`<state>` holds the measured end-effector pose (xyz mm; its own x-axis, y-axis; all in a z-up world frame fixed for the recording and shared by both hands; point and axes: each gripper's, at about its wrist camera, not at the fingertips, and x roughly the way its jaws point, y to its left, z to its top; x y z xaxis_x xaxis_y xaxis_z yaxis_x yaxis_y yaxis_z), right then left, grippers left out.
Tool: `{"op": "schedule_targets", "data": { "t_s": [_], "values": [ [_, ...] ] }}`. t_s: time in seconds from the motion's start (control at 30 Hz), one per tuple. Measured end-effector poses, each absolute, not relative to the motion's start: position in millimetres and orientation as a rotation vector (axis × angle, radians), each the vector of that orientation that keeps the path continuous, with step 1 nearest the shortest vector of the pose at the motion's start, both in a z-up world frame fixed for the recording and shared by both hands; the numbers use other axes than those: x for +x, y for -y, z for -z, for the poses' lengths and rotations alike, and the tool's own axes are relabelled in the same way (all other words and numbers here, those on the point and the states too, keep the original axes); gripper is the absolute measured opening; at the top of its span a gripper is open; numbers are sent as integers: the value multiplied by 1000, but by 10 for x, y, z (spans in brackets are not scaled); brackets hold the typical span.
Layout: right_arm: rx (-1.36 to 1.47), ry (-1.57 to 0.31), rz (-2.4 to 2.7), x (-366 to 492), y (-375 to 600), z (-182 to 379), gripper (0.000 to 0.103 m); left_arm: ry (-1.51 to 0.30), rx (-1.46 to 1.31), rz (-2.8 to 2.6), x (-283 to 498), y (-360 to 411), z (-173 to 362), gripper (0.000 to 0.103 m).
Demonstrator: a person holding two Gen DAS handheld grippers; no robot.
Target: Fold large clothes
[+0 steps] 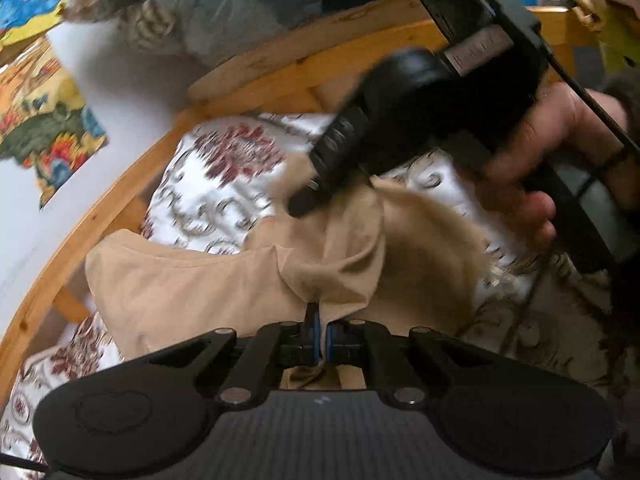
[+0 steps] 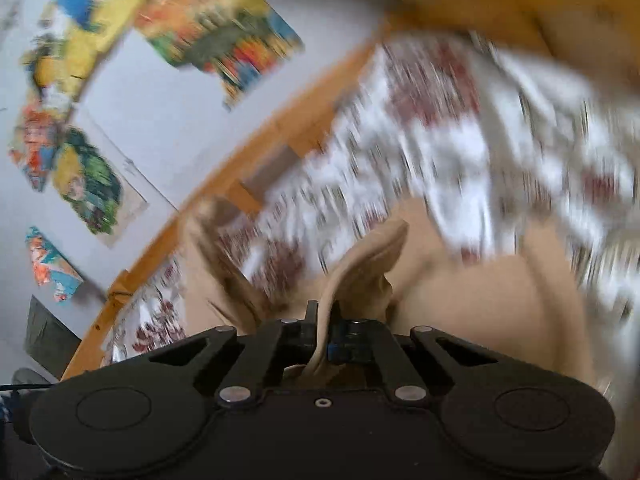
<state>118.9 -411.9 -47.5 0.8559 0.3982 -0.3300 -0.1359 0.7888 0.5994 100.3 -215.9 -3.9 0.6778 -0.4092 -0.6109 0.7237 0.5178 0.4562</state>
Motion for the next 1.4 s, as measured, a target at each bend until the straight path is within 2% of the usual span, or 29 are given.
{"op": "schedule_targets", "data": {
  "t_s": [0.2,0.37,0.53,0.6,0.63,0.7,0.77,0.83,0.93,1.07,1.27,1.4],
  "values": [
    [203,-440,-139,1019,4072,180,1,-421,788,804,911,2534,130,1],
    [188,-503,-65,1020,4358,323,1,-442,811,862,891,2876,334,1],
    [125,-668,-6,1240,4418,705,3,-520,806,879,1004,2974,676,3],
    [137,-704,-4,1291,4455,816,5,-547,774,878,1065,2948,742,8],
    [150,-712,-7,1305,4479,845,4,-550,765,879,1075,2944,753,14],
    [169,-715,-12,1326,4498,862,4,-539,755,895,1060,2917,715,32],
    [168,-712,-14,1323,4483,864,4,-541,741,914,1028,2887,651,55],
    [168,-710,-16,1321,4480,878,4,-522,732,915,961,2842,573,65],
    [169,-710,-10,1327,4468,898,4,-499,700,909,887,2724,436,68],
    [160,-709,5,1357,4434,895,4,-527,565,857,864,2409,248,81],
    [101,-704,40,1334,4341,884,6,-490,487,726,837,1978,72,92],
    [47,-702,61,1331,4261,905,7,-457,473,619,798,1798,17,94]
  ]
}}
